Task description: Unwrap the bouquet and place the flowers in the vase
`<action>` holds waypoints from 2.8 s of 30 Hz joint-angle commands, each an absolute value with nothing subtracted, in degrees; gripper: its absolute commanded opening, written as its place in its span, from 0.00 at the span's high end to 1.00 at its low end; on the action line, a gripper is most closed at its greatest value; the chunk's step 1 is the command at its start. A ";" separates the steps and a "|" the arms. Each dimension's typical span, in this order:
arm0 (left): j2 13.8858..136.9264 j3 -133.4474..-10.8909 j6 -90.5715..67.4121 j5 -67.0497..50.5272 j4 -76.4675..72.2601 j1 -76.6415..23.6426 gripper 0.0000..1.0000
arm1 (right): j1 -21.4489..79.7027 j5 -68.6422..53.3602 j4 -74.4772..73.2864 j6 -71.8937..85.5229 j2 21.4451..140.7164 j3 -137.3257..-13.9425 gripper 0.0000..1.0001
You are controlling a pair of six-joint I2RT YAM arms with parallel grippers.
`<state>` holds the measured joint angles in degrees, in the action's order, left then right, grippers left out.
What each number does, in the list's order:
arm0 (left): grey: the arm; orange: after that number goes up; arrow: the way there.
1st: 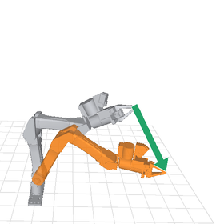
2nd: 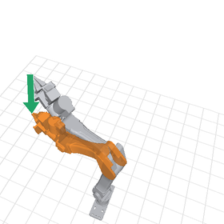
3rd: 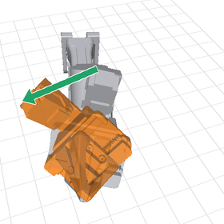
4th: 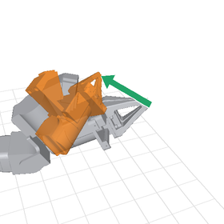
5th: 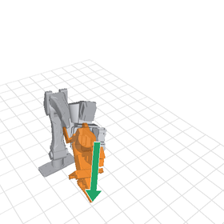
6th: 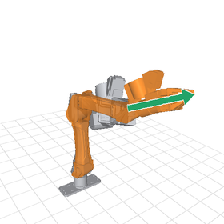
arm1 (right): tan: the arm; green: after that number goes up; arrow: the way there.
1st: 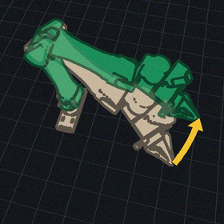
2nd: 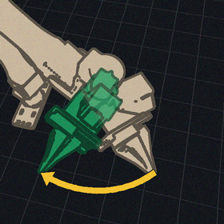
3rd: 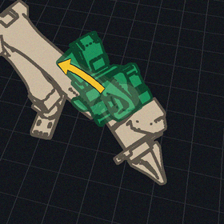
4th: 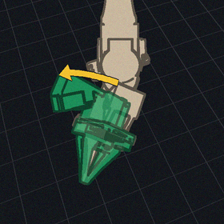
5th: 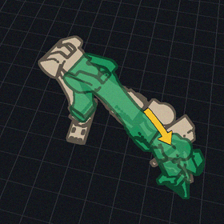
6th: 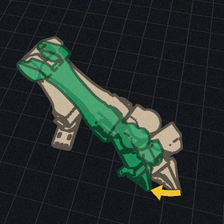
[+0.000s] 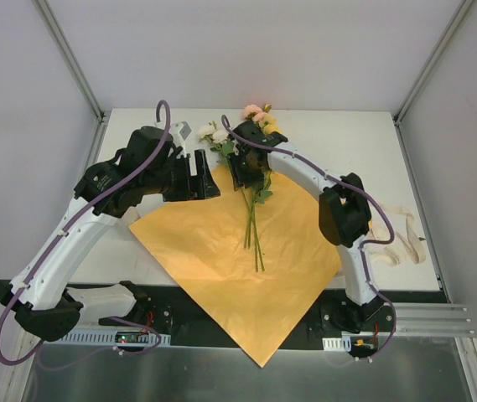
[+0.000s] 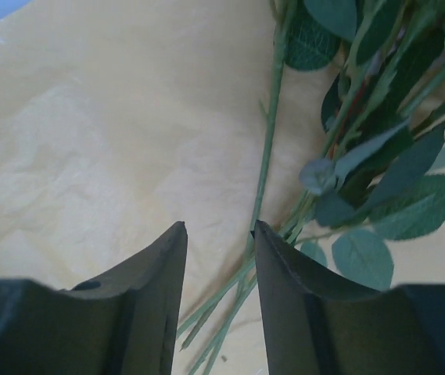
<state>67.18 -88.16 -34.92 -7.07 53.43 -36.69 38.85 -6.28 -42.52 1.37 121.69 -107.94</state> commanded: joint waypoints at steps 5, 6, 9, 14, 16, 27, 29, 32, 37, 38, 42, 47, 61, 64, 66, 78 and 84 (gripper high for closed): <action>67.06 -89.56 -28.92 -7.56 58.09 -36.12 0.27 | 39.64 4.65 -43.59 -8.34 130.51 -118.56 0.65; 67.41 -90.00 -28.66 -7.38 58.36 -36.12 0.27 | 39.64 5.35 -43.51 -9.05 130.95 -118.83 0.64; 67.94 -90.97 -27.60 -7.21 59.06 -36.04 0.27 | 39.90 4.75 -43.68 -9.58 133.32 -120.32 0.63; 68.03 -91.14 -26.98 -7.47 59.50 -35.69 0.27 | 40.51 4.66 -44.03 -9.67 136.22 -120.94 0.65; 67.94 -91.14 -26.90 -7.47 59.68 -35.60 0.27 | 40.78 4.75 -43.86 -9.67 136.93 -120.94 0.65; 68.20 -94.03 -28.03 -8.17 61.00 -33.84 0.28 | 39.73 0.47 -41.76 -7.49 129.22 -122.87 0.99; 68.38 -95.09 -29.35 -9.40 60.91 -33.14 0.29 | 37.63 -4.90 -37.82 -4.15 122.54 -118.15 0.99; 68.64 -97.03 -31.37 -10.98 60.73 -31.82 0.29 | 34.02 -17.72 -24.73 5.16 113.66 -107.43 1.00; 69.52 -98.79 -36.64 -16.69 57.15 -29.18 0.30 | 31.91 -30.22 -4.51 11.69 103.47 -93.38 1.00; 69.87 -98.79 -37.17 -17.66 56.08 -29.09 0.30 | 31.82 -31.89 -1.00 11.78 102.49 -92.04 1.00; 71.45 -98.61 -40.60 -20.56 51.69 -28.74 0.28 | 31.29 -36.91 3.69 13.18 98.98 -88.78 1.00; 73.91 -99.75 -42.54 -20.13 48.17 -27.25 0.30 | 31.81 -42.18 5.36 14.32 94.05 -85.87 1.00; 81.29 -106.96 -41.93 -24.16 44.74 -24.70 0.37 | 39.28 -40.25 0.35 11.43 81.12 -80.85 1.00; 81.21 -107.58 -41.13 -23.83 44.56 -24.70 0.48 | 40.25 -40.78 0.26 10.99 81.21 -81.65 0.99; 80.95 -107.40 -40.78 -23.29 44.39 -24.70 0.59 | 41.13 -41.31 -1.22 10.46 81.56 -82.88 1.00; 71.99 -108.28 -25.79 -8.55 45.26 -24.70 1.00 | 41.49 -25.42 -21.86 3.18 82.97 -91.75 0.21; 65.92 -116.26 -11.98 9.80 48.42 -24.70 1.00 | 35.17 -24.34 -27.42 5.45 80.07 -87.81 0.19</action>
<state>71.61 -108.88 -25.06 -6.35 48.64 -25.02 39.38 -27.77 -20.91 5.72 83.07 -89.47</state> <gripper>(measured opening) 0.020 0.806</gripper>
